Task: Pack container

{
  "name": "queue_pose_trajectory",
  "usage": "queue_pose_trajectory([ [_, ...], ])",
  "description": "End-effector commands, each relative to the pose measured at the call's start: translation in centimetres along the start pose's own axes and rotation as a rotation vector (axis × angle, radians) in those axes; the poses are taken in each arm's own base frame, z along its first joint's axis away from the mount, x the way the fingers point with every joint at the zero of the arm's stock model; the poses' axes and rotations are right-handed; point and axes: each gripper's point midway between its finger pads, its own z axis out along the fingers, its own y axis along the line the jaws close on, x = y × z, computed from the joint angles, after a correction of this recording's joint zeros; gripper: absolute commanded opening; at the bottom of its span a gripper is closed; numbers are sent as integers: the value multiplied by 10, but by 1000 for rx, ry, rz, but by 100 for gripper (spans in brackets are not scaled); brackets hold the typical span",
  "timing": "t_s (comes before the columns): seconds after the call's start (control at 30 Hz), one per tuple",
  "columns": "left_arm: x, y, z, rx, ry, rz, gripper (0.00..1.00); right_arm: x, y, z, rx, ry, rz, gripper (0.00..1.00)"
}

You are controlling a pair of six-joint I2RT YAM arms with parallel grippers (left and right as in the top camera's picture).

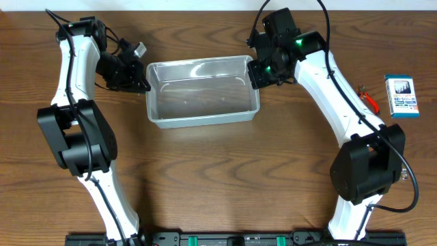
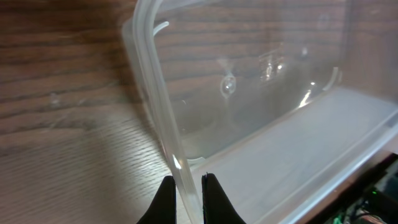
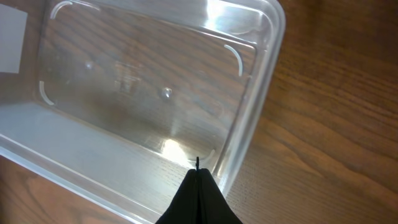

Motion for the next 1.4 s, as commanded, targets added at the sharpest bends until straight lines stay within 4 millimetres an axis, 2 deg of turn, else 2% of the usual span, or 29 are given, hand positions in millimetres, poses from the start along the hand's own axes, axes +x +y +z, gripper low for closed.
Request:
queue_pose_trajectory([
  [0.0,-5,-22,-6,53,-22,23,6,-9,6,-14,1,-41,-32,1],
  [0.1,-3,-33,0,62,5,39,6,-9,6,-14,1,-42,-32,1],
  [0.27,-1,-65,12,120,35,102,6,-11,6,-14,1,-49,-34,1],
  [0.43,-7,-72,18,114,24,124,6,-11,6,-14,1,-48,-34,1],
  [0.57,-16,-58,12,90,-21,77,6,-11,4,-14,12,-50,-34,1],
  [0.67,-22,-46,4,81,-62,41,6,-11,-6,-15,71,-49,-31,1],
  [0.77,-30,-28,-9,67,-120,-10,6,-10,-18,-16,133,-45,-27,1],
  [0.9,-35,-6,-25,51,-183,-62,6,-4,-22,-17,140,-24,-16,1],
  [1.13,-29,16,-39,47,-205,-131,6,31,-21,-13,145,112,2,1],
  [1.37,-27,20,-41,47,-204,-148,6,60,-24,-6,151,219,29,1],
])
